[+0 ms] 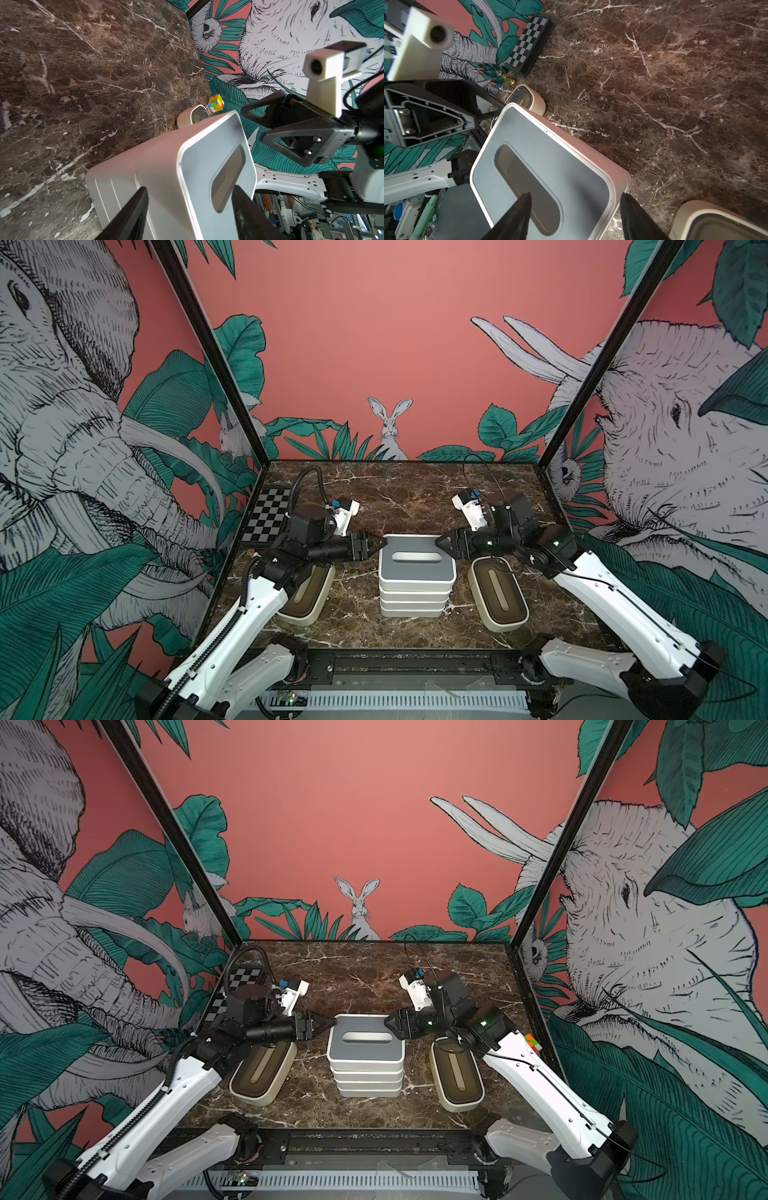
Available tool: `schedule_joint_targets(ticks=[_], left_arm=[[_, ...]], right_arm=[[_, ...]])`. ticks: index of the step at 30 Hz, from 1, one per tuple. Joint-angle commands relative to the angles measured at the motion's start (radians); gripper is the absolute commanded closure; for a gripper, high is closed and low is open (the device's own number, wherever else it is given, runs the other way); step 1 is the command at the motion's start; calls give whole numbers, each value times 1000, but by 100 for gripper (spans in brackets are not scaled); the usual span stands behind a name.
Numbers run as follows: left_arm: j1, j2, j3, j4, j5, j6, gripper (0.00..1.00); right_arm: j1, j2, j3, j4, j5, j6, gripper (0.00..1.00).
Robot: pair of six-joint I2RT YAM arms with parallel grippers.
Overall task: Stack the tissue boxes
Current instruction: Place the tissue box at the tissue box.
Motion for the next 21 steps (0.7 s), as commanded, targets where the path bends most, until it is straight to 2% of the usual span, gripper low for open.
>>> schedule_joint_targets(ticks=[1,7,21], left_arm=[[-13,7,16,63,3,-15,35],[-50,36,40,58,-20,-8,35],[-55,29,58,30,-41,8,35]], right_arm=[[-5,-7,2,88,-26,34,33],[-6,15,14,86,-36,23,34],[-6,13,-11,87,-61,18,34]])
